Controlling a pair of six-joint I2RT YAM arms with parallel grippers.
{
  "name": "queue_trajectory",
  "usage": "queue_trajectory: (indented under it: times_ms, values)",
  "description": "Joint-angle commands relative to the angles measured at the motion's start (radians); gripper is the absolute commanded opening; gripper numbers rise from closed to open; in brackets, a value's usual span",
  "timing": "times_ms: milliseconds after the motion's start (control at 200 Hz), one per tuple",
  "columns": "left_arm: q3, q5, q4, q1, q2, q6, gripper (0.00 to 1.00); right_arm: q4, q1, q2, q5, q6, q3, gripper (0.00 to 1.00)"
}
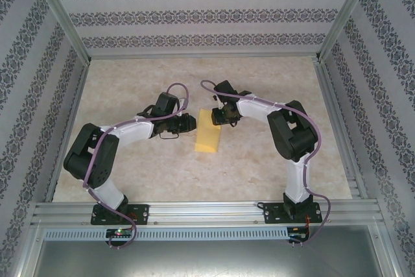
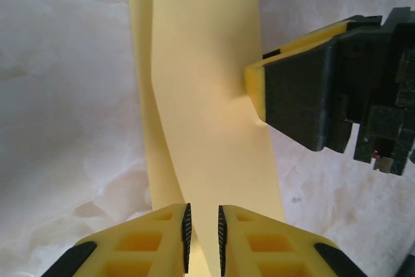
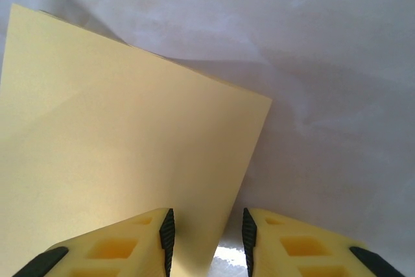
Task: Fold a paper plane with a square sheet of paper (pick it up from the middle)
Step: Fold the square sheet of paper in half at the center of the table, then hold the square sheet of paper at the center of the table.
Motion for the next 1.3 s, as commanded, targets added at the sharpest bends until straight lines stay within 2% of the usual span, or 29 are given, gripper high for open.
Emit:
queue_trajectory:
  times_ms: [0, 460, 1294]
  values:
    - [-0.018, 0.058, 0.105, -0.002, 0.019, -0.049, 0.22, -0.031, 0.016, 0.021, 0.02, -0.013, 0.032, 0.36]
    - [-0.013, 0.06, 0.124, -0.004, 0.065, -0.047, 0.22, -0.047, 0.018, 0.038, 0.034, 0.005, 0.033, 0.34]
    - [0.005, 0.097, 0.12, -0.032, 0.124, -0.024, 0.19, -0.024, 0.027, 0.02, 0.061, -0.062, -0.003, 0.33]
